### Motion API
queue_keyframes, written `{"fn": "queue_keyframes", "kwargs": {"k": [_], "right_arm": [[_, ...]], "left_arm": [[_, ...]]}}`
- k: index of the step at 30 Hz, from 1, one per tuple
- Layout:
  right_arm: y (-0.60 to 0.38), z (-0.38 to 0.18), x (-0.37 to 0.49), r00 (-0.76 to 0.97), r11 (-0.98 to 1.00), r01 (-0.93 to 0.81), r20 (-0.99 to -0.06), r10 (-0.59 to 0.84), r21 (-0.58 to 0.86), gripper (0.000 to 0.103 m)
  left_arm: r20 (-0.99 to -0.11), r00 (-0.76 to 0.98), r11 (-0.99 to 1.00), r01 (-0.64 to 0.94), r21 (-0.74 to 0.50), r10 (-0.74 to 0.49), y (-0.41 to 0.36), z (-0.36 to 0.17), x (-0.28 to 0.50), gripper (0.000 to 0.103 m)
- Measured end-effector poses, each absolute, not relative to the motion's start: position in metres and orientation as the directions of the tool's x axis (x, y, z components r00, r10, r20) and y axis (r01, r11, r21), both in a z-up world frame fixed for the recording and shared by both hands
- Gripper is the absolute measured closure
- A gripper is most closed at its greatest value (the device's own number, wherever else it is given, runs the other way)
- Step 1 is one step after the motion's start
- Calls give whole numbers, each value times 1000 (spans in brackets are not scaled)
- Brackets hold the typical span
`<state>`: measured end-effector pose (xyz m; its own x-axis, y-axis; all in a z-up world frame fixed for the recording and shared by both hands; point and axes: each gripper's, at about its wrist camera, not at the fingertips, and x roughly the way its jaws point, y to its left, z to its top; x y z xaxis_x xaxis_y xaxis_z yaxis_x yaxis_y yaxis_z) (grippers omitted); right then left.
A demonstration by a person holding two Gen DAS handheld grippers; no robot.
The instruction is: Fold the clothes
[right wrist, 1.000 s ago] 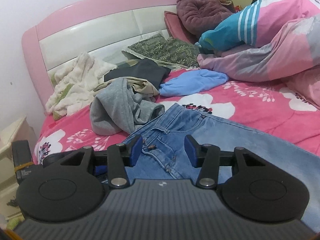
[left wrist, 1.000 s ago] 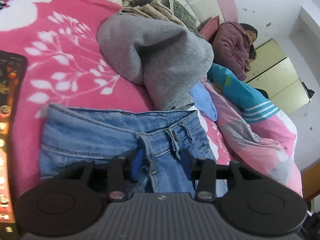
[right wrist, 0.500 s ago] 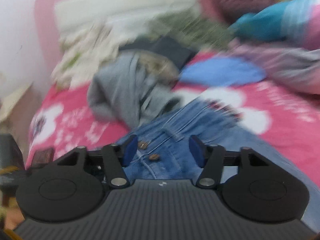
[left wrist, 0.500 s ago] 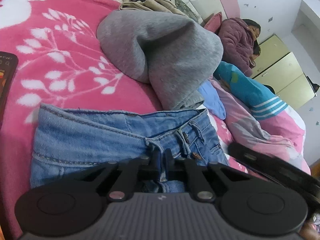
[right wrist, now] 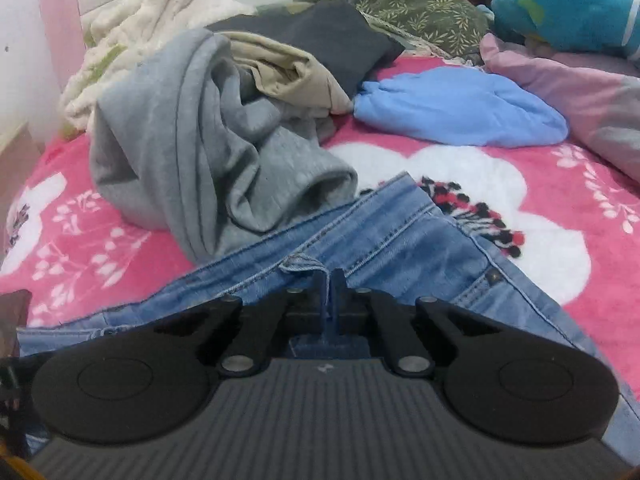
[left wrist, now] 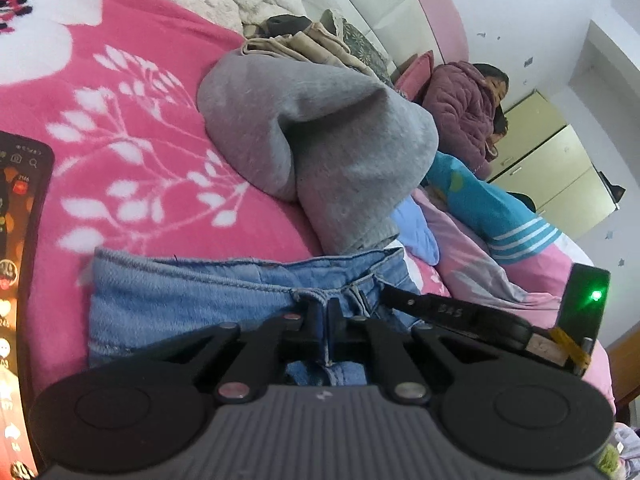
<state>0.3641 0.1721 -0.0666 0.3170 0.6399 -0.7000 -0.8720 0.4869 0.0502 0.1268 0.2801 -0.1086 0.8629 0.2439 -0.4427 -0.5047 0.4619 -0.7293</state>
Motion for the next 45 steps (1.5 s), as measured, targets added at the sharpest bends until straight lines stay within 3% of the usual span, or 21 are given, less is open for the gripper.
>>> {"fn": "queue_keyframes", "kwargs": {"k": [11, 23, 36, 37, 38, 39, 40, 43, 45], "right_arm": [[181, -58, 350, 417, 491, -867, -655, 630, -80, 102], [197, -49, 352, 429, 513, -857, -621, 656, -51, 102], [206, -74, 361, 401, 541, -841, -679, 615, -6, 100], [205, -70, 360, 400, 546, -838, -686, 608, -5, 93], [200, -63, 360, 400, 558, -830, -692, 601, 5, 78], [193, -54, 359, 399, 572, -820, -699, 594, 17, 70], [184, -45, 356, 412, 587, -809, -692, 593, 22, 59], [127, -5, 334, 471, 646, -762, -649, 597, 41, 56], [78, 24, 314, 504, 689, -720, -622, 600, 82, 56]], "left_arm": [[-409, 871, 454, -491, -743, 272, 287, -103, 121, 100], [-417, 856, 430, -515, -741, 307, 299, -101, 122, 100], [-479, 831, 461, -556, -691, 283, 300, -107, 124, 97], [-480, 831, 467, -555, -688, 281, 299, -107, 124, 97], [-477, 838, 464, -544, -699, 265, 301, -108, 122, 96], [-471, 847, 456, -531, -714, 247, 304, -108, 119, 96], [-465, 855, 448, -517, -729, 231, 307, -108, 116, 94], [-439, 879, 460, -473, -751, 187, 311, -99, 108, 78], [-421, 893, 482, -441, -757, 157, 311, -89, 102, 52]]}}
